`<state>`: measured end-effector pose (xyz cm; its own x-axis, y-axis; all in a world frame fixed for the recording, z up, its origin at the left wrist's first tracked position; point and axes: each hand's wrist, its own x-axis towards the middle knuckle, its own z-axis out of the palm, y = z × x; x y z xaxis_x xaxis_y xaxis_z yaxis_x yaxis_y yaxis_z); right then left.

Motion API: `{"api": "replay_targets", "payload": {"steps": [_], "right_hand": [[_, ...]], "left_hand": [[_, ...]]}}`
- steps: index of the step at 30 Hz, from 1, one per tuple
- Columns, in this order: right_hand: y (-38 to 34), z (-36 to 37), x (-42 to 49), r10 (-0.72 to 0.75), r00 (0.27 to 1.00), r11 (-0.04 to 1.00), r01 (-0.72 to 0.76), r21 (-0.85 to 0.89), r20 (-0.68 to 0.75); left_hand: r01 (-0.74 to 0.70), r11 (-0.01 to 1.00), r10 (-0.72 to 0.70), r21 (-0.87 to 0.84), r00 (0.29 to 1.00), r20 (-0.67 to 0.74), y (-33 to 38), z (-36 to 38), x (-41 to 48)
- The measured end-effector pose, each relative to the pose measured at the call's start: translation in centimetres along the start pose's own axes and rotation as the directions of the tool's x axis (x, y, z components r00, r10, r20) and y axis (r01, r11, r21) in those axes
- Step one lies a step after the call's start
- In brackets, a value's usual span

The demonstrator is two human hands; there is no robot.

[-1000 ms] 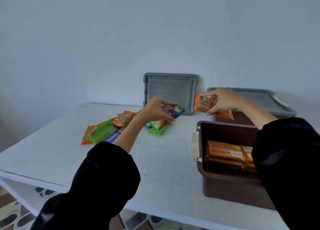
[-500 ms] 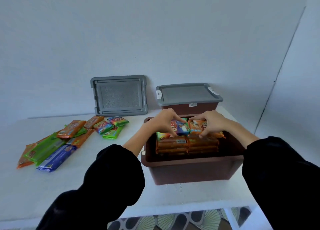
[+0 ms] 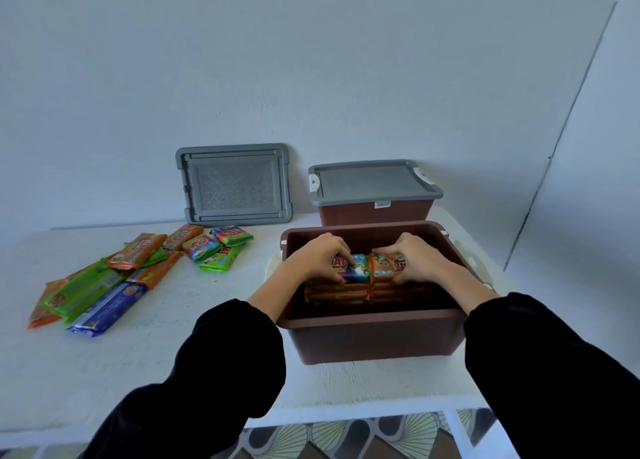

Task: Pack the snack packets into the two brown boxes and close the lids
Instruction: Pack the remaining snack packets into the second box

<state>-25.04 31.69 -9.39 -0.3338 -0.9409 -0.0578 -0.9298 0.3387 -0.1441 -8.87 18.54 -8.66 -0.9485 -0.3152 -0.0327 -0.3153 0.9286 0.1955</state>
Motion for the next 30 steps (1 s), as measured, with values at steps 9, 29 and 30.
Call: {"api": "replay_targets", "payload": {"steps": [9,29,30], "right_hand": [[0.8,-0.2,0.3,-0.036,0.999,0.993,0.035,0.110,0.011],[-1.1,-2.5,0.0,-0.066,0.992,0.953,0.095,0.286,-0.111],[-1.6,-3.0,0.3,-0.080,0.990,0.951,0.111,0.288,-0.117]], "left_hand": [[0.028,0.999,-0.028,0.023,1.000,-0.013,-0.6,0.0,0.1],[-0.009,0.968,-0.053,-0.252,0.970,-0.239,-1.1,-1.9,-1.6],[-0.008,0.958,-0.079,-0.288,0.954,-0.288,-1.4,-2.4,-2.0]]}}
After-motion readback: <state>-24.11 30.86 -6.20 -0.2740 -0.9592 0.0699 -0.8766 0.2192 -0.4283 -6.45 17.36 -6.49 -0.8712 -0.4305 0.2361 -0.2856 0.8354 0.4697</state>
